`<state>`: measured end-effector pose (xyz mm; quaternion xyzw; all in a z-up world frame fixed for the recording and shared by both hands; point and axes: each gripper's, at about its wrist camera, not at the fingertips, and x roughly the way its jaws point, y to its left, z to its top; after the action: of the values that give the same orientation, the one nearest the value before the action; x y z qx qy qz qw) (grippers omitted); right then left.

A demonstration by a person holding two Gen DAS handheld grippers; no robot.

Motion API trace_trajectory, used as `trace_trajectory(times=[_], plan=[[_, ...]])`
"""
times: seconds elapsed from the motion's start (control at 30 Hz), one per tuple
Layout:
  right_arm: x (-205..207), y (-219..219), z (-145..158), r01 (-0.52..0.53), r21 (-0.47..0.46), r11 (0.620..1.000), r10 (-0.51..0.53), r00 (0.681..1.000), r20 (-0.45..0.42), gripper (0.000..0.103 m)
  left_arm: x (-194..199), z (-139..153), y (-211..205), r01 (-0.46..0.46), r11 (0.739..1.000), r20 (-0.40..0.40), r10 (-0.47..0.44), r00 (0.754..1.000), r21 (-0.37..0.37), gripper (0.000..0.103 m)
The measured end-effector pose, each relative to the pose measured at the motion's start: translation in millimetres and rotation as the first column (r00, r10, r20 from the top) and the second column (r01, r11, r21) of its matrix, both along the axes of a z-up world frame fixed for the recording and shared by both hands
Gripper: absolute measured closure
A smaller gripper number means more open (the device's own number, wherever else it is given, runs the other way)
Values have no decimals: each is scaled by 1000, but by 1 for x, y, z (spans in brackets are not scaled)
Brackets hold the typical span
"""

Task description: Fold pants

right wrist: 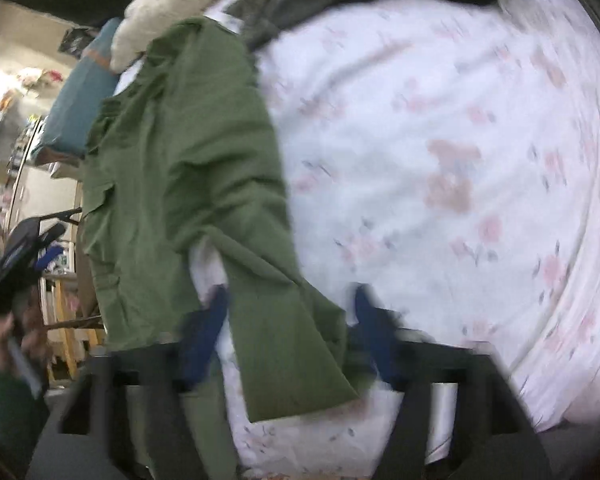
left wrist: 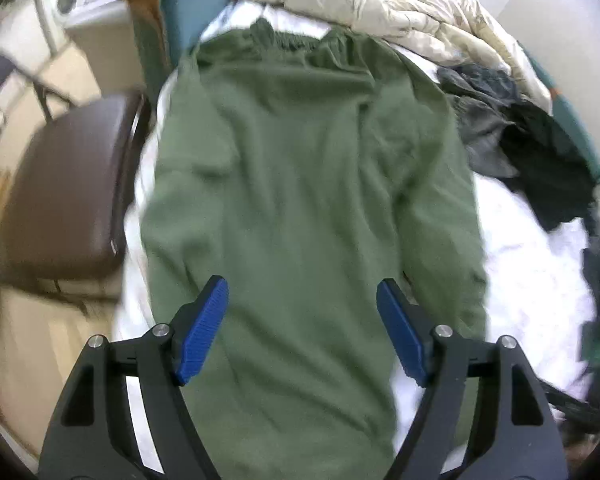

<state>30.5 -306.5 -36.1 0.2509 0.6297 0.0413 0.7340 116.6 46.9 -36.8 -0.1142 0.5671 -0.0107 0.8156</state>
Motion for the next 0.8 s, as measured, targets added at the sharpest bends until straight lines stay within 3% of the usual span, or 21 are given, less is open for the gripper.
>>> trace_trajectory(times=[0.13, 0.2, 0.23, 0.27, 0.33, 0.43, 0.6, 0.7, 0.8], plan=[[-21, 4, -34, -15, 47, 999, 21, 992, -122, 32, -59, 8, -20, 17, 992, 0, -18, 1000, -124, 29], [-28, 15, -43, -74, 26, 997, 77, 986, -151, 35, -80, 9, -30, 50, 991, 25, -47, 999, -127, 29], [-31, 23, -44, -117, -1, 993, 116, 981, -154, 45, -86, 8, -34, 64, 991, 37, -60, 997, -115, 29], [-32, 30, -44, -157, -23, 987, 152, 976, -157, 70, -93, 7, -40, 86, 992, 54, -82, 995, -90, 29], [-34, 39, -38, -200, -45, 979, 192, 970, -152, 95, -99, 6, -45, 115, 993, 81, -112, 990, -38, 29], [-44, 55, -2, -261, -56, 964, 257, 964, -72, 101, -102, 6, -44, 130, 992, 105, -129, 986, 1, 29], [-71, 76, 104, -330, 3, 944, 328, 938, 116, 102, -97, 5, -25, 69, 994, 93, -61, 994, -81, 29], [-79, 73, 173, -331, 72, 941, 305, 921, 243, 101, -94, 5, -20, 41, 991, 80, -31, 996, -124, 29], [-77, 66, 202, -307, 124, 944, 262, 921, 290, 101, -93, 6, -21, 40, 989, 79, -29, 996, -140, 29]])
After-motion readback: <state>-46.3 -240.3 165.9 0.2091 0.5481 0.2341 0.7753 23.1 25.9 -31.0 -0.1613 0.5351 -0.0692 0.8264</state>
